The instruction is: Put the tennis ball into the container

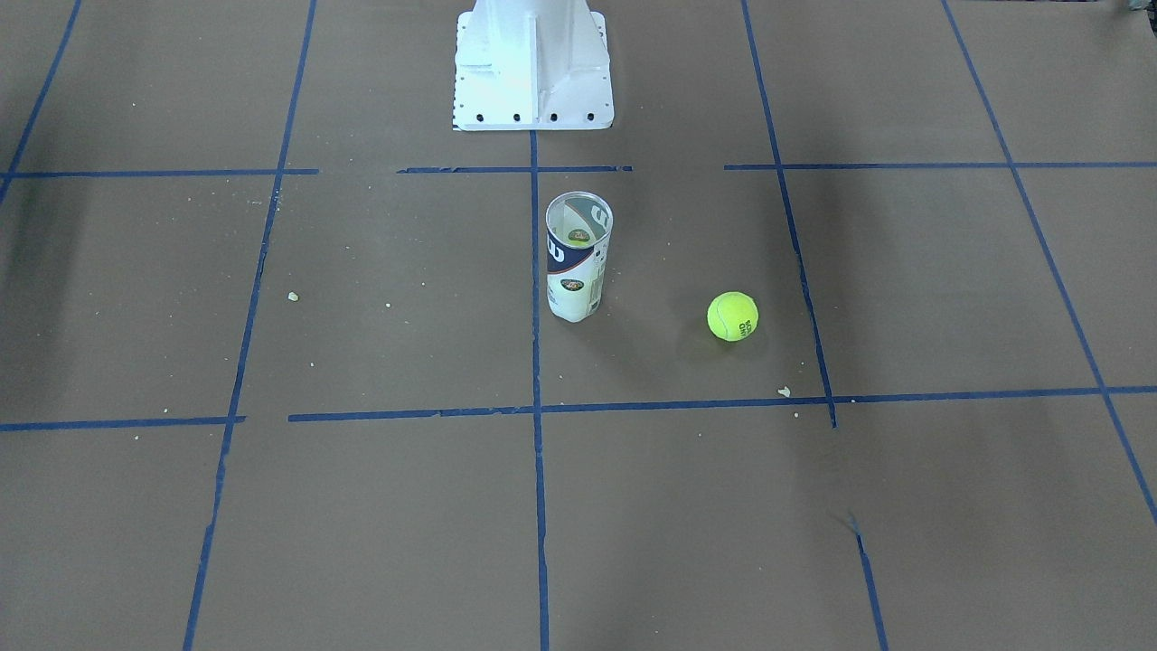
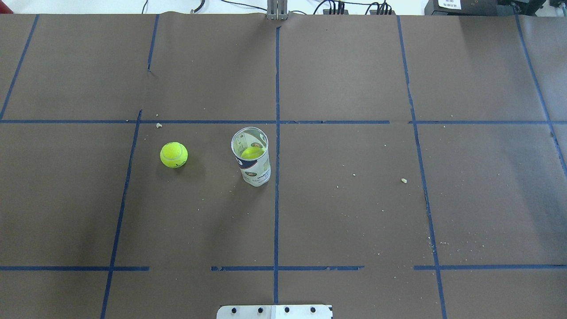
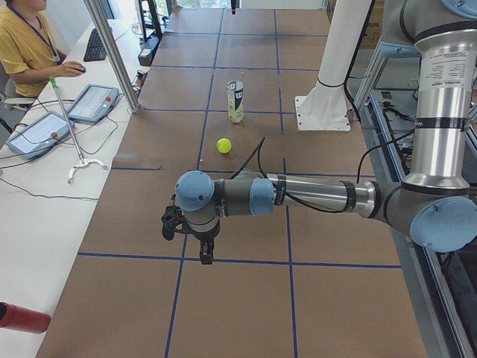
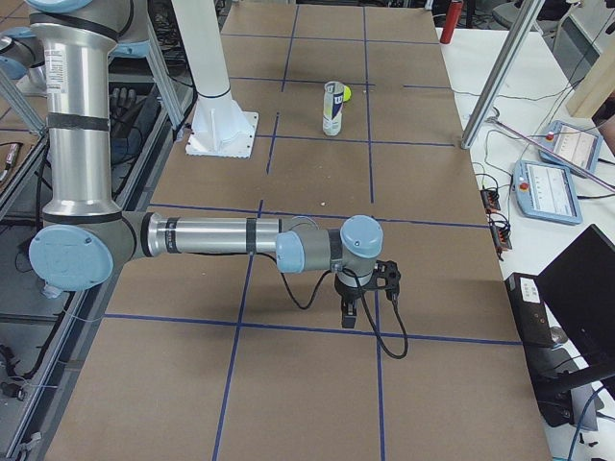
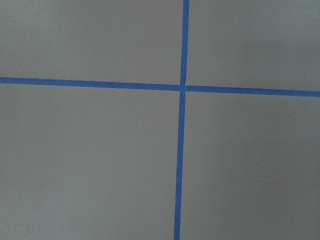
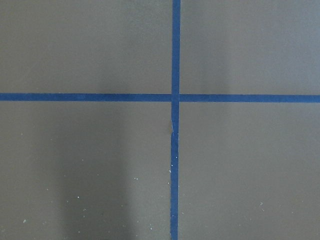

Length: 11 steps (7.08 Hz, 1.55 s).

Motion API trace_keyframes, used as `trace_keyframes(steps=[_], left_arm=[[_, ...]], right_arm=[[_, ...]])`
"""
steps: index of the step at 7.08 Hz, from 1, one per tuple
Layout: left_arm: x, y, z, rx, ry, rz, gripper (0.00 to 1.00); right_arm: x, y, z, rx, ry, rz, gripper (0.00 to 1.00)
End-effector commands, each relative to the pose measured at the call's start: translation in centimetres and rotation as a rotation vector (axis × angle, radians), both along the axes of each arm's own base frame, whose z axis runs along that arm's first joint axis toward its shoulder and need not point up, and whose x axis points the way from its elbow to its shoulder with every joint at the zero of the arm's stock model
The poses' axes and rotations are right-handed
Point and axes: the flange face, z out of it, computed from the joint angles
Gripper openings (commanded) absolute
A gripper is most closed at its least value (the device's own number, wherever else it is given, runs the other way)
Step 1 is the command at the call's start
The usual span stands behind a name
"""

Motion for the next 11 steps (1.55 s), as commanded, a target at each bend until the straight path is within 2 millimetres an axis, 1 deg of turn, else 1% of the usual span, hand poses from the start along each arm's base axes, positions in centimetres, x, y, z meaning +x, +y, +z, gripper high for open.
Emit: trace_keyframes(steps=[1, 2, 3, 4, 5, 6, 7, 8, 9, 10, 11], left_arm=[[0.0, -0.1, -0.7, 0.008, 0.003, 0.0, 1.0], [-0.1, -0.7, -1.4, 0.012, -0.002, -0.001, 1.0], [-0.1, -0.7, -2.2, 0.023, 0.001, -0.009, 1.0], [0.0, -1.0, -2.0, 0.025, 0.003, -0.005, 1.0], [0.0, -0.6, -1.8, 0.061, -0.002, 0.0, 1.0], [0.4, -1.2, -0.4, 0.113, 0.008, 0.004, 1.0], [3.4, -2.4, -2.1, 0.249, 0.012, 0.039, 1.0], [8.7, -3.3, -3.8, 0.22, 0.039, 0.036, 1.0], [13.9, -3.6, -6.5, 0.197, 0.078, 0.001, 1.0], [17.6, -3.2, -9.7, 0.186, 0.129, -0.034, 1.0], [22.9, -3.4, -14.5, 0.145, 0.176, -0.045, 1.0]], right_arm=[[0.0, 0.0, 0.0, 0.0, 0.0, 0.0, 1.0], [0.0, 0.0, 0.0, 0.002, 0.0, 0.0, 1.0], [0.0, 0.0, 0.0, 0.0, 0.0, 0.0, 1.0], [0.0, 0.0, 0.0, 0.0, 0.0, 0.0, 1.0], [0.0, 0.0, 0.0, 0.0, 0.0, 0.0, 1.0], [0.0, 0.1, 0.1, -0.001, 0.0, 0.0, 1.0], [-0.1, 0.0, 0.0, 0.0, 0.0, -0.002, 1.0], [0.0, 0.0, 0.0, 0.0, 0.0, 0.0, 1.0], [0.0, 0.0, 0.0, 0.0, 0.0, 0.0, 1.0], [0.0, 0.0, 0.0, 0.0, 0.0, 0.0, 1.0], [-0.1, 0.0, 0.0, 0.0, 0.0, -0.002, 1.0]])
